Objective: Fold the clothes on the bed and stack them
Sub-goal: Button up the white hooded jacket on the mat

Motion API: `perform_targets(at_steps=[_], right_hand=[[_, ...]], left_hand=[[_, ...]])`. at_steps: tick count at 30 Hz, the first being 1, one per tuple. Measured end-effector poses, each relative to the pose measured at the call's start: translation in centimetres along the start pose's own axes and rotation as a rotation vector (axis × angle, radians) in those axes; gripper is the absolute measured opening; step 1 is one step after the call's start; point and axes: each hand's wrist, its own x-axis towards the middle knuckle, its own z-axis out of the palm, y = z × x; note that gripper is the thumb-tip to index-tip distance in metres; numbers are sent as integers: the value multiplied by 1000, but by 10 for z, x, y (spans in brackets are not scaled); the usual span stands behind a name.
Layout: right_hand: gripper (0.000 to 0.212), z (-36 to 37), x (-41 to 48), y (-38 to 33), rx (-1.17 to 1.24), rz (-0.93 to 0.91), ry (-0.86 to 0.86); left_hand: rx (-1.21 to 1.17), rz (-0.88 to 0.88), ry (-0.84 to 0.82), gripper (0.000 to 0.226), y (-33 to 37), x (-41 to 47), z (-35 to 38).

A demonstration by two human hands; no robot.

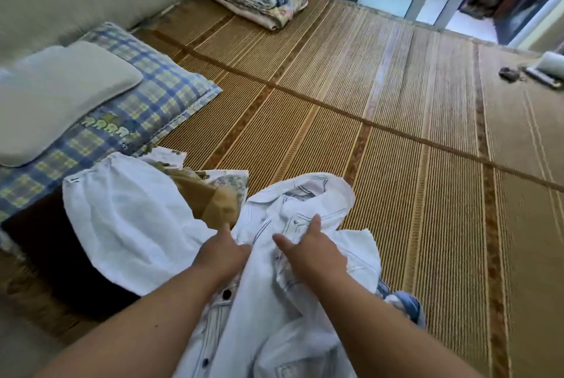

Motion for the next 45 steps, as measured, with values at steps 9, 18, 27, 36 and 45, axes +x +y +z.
perform_targets(at_steps=[9,18,27,36,45], right_hand=[[6,10,26,6,-85,-129,168],[21,-74,-37,23,302,-203,146],[25,-228,-181,34,427,-345,322],[28,-326,-303,54,544,-444,613],[20,-418,-393,140,671,-480,959]], left_hand=[[-69,-1,140,47,-3,19,27],[-52,247,80,24,59,-51,-52],[40,574,156,20,151,-209,-155],[-226,829,38,11,247,-339,-174],[-494,1007,-8,6,327,-451,-161]])
